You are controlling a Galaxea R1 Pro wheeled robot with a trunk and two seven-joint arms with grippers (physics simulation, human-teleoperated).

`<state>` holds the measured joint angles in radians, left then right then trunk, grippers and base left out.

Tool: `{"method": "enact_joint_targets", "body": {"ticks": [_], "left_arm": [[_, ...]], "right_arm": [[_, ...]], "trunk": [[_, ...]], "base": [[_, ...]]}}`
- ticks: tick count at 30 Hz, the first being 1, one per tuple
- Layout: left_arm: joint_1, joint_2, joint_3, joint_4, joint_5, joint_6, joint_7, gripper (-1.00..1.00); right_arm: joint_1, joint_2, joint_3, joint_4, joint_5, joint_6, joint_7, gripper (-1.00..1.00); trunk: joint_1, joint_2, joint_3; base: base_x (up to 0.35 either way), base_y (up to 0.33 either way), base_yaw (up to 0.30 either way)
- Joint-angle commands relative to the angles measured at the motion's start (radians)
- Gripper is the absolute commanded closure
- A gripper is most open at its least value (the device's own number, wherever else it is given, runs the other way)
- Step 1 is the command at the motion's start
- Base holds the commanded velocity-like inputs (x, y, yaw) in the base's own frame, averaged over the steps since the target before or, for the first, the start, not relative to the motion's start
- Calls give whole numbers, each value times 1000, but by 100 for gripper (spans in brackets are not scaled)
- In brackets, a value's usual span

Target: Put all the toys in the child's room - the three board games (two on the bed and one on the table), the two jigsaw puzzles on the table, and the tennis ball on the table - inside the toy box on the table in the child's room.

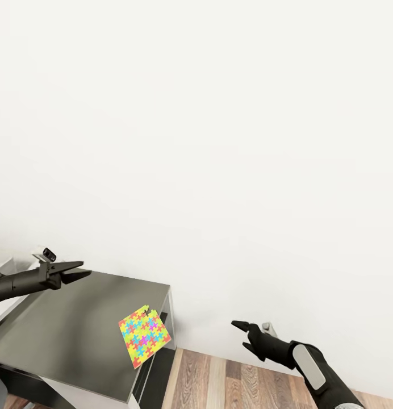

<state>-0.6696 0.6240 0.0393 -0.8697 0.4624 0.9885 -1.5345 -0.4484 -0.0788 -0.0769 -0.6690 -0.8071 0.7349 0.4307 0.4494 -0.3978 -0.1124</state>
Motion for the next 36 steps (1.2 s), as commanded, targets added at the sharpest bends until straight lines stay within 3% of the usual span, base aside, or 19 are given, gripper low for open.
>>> {"method": "enact_joint_targets", "body": {"ticks": [1, 4, 7, 10, 13, 17, 21, 36], "left_arm": [[-1, 0, -2, -6, 1, 11, -4, -100], [-1, -12, -5, -36, 1, 14, -4, -100], [-1, -64, -7, -85, -2, 22, -2, -100], [-2, -124, -9, -126, -6, 34, 0, -100], [-2, -147, -11, -167, -8, 44, 3, -100], [0, -159, -54, -197, -14, 45, 8, -100], [1, -159, -87, -212, -16, 47, 9, -100], [-1, -148, -92, -207, -19, 49, 11, -100]], "right_arm": [[-4, 5, 12, 2, 0, 7, 3, -100], [-8, 10, 48, 4, -2, 8, 5, -100], [-12, 22, 73, 4, -3, 8, 5, -100], [-41, 57, 83, 5, -4, 11, 7, -100], [-67, 86, 92, 7, -4, 11, 7, -100], [-84, 117, 122, 13, -2, 9, 5, -100], [-92, 129, 132, 15, -1, 8, 5, -100], [-97, 122, 141, 14, 1, 6, -4, -100]], "trunk": [[1, -2, -2], [1, -2, -2], [1, -2, -2], [1, -2, -2], [1, -2, -2], [1, -2, -2], [1, -2, -2], [1, -2, -2]], "base": [[0, 0, 0], [0, 0, 0], [0, 0, 0], [0, 0, 0], [0, 0, 0], [0, 0, 0], [0, 0, 0], [0, 0, 0]]}}
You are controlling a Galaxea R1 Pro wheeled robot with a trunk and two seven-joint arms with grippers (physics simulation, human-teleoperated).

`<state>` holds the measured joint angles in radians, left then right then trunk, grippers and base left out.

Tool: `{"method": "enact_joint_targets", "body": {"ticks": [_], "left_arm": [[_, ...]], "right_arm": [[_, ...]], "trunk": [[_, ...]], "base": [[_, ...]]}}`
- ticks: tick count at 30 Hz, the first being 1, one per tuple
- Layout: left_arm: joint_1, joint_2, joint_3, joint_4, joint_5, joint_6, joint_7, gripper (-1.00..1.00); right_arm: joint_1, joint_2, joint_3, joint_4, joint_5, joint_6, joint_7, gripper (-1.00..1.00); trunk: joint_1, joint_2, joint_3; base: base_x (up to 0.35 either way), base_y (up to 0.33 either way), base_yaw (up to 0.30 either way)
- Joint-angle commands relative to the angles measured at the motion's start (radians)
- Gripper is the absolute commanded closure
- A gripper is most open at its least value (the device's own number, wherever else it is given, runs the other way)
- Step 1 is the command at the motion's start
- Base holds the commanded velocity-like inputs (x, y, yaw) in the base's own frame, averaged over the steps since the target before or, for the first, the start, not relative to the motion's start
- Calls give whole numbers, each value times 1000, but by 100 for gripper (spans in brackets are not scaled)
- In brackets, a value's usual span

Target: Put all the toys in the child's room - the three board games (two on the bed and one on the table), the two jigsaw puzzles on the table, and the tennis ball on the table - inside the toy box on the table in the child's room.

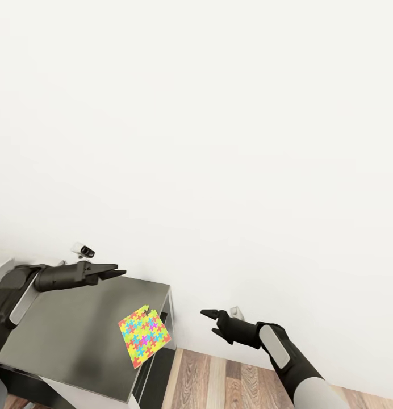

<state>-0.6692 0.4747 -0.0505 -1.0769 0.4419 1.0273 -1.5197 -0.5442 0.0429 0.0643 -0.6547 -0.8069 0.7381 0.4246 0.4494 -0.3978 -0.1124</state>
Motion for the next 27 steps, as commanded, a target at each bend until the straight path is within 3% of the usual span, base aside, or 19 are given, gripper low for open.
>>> {"method": "enact_joint_targets", "body": {"ticks": [1, 5, 15, 20, 27], "left_arm": [[-1, 6, -1, 1, 2, 11, -4, -100], [-1, 24, 1, 0, 3, 11, -5, -100], [-1, 35, 1, 0, 3, 11, -6, -100], [-1, 53, 1, 0, 4, 10, -8, -100], [-1, 63, 0, 1, 4, 10, -9, -100]], "right_arm": [[-1, 1, 0, 0, 0, -1, 1, -100], [-1, 4, 0, 0, 0, -14, -1, -100], [-2, 19, -1, 0, 0, -19, -3, -100], [-2, 26, -1, 1, -2, -26, -3, -100], [-1, 30, 3, 0, 0, -108, -4, -100]], "trunk": [[1, -2, -2], [12, -23, -12], [50, -93, -43], [70, -128, -59], [96, -177, -81]], "base": [[0, 0, 0], [0, 0, 0], [0, 0, 0], [0, 0, 0], [0, 0, 0]]}}
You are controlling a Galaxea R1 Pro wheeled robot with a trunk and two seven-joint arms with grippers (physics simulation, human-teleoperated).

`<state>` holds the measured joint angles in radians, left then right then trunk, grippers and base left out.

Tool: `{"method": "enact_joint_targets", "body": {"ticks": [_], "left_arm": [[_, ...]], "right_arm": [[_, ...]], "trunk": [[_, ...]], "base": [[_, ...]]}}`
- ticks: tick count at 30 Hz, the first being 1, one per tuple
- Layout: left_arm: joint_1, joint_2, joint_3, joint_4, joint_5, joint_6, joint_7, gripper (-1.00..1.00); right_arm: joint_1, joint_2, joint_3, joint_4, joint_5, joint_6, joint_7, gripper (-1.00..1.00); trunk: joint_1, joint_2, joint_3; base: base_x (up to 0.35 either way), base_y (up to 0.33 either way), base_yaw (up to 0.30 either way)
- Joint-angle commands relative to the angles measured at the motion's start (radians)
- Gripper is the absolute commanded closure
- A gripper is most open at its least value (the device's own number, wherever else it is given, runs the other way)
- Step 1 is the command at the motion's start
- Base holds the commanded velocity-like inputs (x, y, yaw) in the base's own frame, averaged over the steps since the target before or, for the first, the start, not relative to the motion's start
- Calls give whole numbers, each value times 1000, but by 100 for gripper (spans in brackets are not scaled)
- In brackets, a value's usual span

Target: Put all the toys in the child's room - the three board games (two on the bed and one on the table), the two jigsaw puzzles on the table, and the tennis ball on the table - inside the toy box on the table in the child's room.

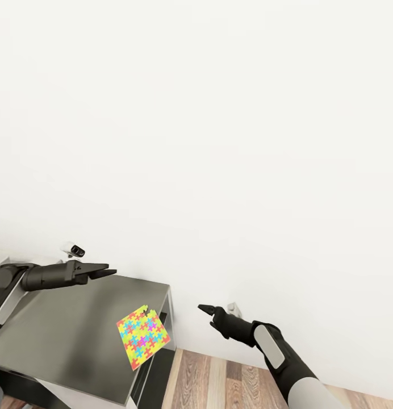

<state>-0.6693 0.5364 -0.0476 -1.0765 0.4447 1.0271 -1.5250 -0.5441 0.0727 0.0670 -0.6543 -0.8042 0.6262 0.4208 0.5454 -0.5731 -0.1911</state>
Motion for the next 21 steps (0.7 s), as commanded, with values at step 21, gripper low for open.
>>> {"method": "enact_joint_targets", "body": {"ticks": [21], "left_arm": [[-1, 2, -6, 1, 2, 11, -6, -100]], "right_arm": [[-1, 6, 86, -8, -23, -2, 10, -100]], "trunk": [[81, -149, -68]], "base": [[0, 0, 0]]}}
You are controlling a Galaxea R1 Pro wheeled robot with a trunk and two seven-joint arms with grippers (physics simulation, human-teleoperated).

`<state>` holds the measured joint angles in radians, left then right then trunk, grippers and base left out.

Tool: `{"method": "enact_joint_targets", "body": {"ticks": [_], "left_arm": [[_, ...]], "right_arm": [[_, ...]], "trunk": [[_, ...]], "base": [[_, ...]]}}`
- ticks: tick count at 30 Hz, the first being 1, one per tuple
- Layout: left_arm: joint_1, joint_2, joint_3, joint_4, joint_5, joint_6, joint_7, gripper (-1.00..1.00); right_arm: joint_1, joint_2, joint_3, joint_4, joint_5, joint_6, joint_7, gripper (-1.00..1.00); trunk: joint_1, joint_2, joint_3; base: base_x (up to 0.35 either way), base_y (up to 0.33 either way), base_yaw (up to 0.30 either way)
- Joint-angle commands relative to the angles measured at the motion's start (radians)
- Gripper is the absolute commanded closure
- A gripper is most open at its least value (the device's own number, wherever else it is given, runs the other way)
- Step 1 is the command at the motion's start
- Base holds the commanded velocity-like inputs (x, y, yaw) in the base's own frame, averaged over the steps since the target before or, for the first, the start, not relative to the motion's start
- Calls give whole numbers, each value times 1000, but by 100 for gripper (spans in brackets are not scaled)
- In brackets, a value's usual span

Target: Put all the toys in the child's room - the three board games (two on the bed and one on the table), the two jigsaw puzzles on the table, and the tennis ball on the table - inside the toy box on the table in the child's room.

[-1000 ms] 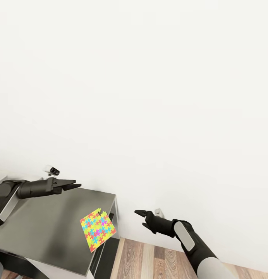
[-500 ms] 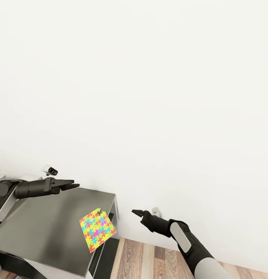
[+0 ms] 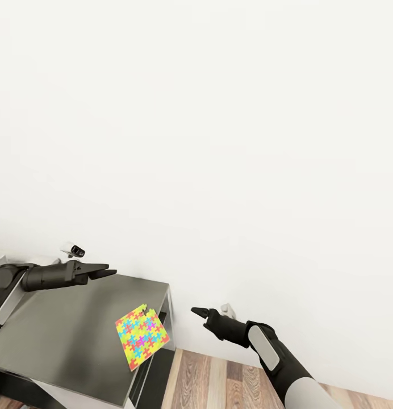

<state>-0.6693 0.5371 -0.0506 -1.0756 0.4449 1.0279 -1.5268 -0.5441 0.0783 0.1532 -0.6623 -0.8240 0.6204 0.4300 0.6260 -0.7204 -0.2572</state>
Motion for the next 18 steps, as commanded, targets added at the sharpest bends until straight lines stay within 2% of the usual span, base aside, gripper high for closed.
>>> {"method": "enact_joint_targets", "body": {"ticks": [1, 16, 18], "left_arm": [[-1, 1, -3, 0, 2, 11, -4, -100], [-1, 3, -2, 0, 2, 10, -4, -100], [-1, 3, -2, 0, 3, 10, -5, -100]], "right_arm": [[-1, -1, 0, 0, -3, 3, 1, -100], [-1, -7, -3, 1, -4, 3, 1, -100], [-2, -5, -3, 2, -4, 4, 0, -100]], "trunk": [[4, -9, -5], [62, -114, -52], [62, -114, -52]], "base": [[0, 0, 0], [0, 0, 0], [0, 0, 0]]}}
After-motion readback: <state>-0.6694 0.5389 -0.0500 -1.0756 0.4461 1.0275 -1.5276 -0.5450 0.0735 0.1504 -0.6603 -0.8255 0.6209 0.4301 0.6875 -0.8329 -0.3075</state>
